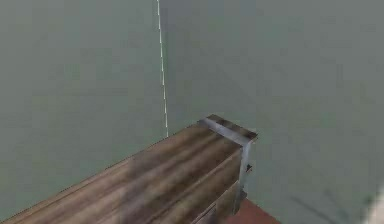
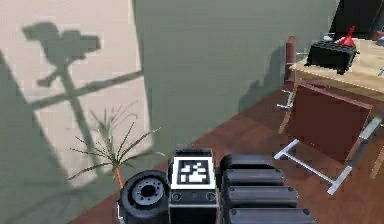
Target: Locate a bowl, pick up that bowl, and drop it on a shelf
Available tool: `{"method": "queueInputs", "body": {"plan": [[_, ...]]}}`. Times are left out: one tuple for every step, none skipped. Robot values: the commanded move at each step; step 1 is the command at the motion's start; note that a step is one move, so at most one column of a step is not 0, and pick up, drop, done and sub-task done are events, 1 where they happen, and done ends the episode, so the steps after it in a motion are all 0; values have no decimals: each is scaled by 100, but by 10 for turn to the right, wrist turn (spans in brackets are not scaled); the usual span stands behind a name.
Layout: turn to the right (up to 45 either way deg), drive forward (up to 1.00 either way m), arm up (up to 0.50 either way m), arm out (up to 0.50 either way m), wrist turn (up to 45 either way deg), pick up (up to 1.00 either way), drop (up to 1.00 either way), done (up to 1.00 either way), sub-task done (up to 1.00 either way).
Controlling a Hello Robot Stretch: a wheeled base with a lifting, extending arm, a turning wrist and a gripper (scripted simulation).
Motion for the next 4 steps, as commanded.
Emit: {"method": "queueInputs", "body": {"plan": [[-300, 0, 0, 0, 0, 0, 0, 0, 0], [-450, 0, 0, 0, 0, 0, 0, 0, 0], [-450, 0, 0, 0, 0, 0, 0, 0, 0], [-450, 0, 0, 0, 0, 0, 0, 0, 0]]}}
